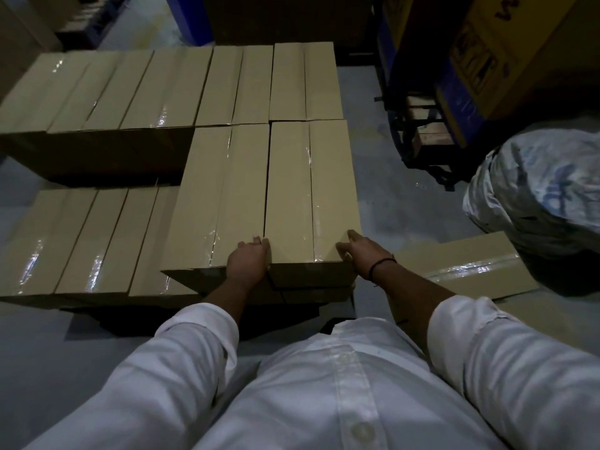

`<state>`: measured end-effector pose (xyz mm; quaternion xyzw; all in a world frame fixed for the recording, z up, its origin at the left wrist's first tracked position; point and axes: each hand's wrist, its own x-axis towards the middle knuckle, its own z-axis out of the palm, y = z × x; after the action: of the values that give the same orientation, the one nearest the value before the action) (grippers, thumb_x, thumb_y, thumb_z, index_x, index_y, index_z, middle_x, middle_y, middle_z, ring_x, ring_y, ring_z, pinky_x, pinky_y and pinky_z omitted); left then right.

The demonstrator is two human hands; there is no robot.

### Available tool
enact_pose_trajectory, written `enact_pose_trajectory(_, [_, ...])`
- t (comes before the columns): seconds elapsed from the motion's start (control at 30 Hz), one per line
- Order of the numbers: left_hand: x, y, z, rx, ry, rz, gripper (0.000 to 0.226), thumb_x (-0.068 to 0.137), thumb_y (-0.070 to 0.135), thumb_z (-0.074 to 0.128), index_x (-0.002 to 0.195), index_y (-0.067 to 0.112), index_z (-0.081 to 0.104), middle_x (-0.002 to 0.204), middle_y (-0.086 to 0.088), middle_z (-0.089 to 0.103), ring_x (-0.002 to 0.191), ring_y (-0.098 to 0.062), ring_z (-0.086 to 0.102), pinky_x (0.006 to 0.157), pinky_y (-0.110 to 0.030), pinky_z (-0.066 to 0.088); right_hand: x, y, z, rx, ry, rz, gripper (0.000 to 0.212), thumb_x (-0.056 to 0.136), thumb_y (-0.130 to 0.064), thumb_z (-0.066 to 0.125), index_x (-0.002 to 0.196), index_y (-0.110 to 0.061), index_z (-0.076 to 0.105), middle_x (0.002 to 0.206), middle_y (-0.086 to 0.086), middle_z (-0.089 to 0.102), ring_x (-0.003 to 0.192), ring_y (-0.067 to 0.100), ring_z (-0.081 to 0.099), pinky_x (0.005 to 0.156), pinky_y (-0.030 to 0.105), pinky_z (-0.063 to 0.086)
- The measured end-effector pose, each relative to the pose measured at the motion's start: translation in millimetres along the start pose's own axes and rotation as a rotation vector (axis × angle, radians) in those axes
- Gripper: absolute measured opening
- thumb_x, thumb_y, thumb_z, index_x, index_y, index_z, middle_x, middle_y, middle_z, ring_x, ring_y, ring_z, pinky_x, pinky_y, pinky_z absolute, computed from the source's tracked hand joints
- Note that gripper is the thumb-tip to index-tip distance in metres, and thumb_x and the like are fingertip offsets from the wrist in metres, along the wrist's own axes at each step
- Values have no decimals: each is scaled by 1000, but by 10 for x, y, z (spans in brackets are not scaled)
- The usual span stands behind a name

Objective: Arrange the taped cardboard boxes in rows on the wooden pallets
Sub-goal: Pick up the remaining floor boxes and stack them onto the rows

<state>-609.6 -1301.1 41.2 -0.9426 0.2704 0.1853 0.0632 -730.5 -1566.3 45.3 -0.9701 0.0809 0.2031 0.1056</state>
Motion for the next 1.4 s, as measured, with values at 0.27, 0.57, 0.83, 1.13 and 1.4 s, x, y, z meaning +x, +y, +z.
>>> enact_pose_trajectory(0.27, [-63, -40, -180, -106, -79, 42, 65, 93, 29, 70, 149, 13, 41, 154, -14, 42, 129, -37, 51, 95, -48, 50, -23, -110, -101, -11, -15, 61, 32, 101, -20, 52, 133, -20, 58, 140, 12, 45, 115, 36, 52, 98, 49, 50])
enact_pose_trajectory(0.57, [-705, 66, -429, -220, 203, 146, 62, 99, 35, 61, 155, 19, 39, 161, -10, 40, 138, -33, 48, 103, -47, 51, -386, -613, -352, -20, 91, 113, 51, 100, -29, 56, 149, -19, 46, 156, 14, 38, 132, 38, 43, 107, 48, 41])
enact_pose_trajectory(0.83, [-1290, -254, -427, -206, 216, 234, 65, 98, 37, 63, 156, 22, 38, 163, -9, 37, 146, -35, 39, 113, -51, 41, -1014, -1391, -184, 72, 241, 165, 60, 96, -29, 60, 152, -18, 40, 160, 14, 32, 142, 38, 34, 114, 51, 35])
enact_pose_trajectory(1.13, [-1745, -177, -307, -169, 166, 509, 65, 98, 41, 61, 157, 26, 38, 165, -5, 34, 148, -31, 37, 114, -51, 40, -1917, -1859, 226, 207, 343, 403, 64, 94, -31, 60, 154, -17, 40, 159, 16, 36, 141, 39, 36, 115, 49, 34])
enact_pose_trajectory(1.4, [-2084, 661, -278, -108, 155, 801, 59, 99, 37, 60, 154, 24, 43, 161, -6, 41, 142, -31, 45, 108, -47, 46, -2901, -1532, 449, 305, 426, 663, 63, 92, -26, 62, 151, -14, 44, 157, 17, 38, 137, 41, 38, 113, 48, 35])
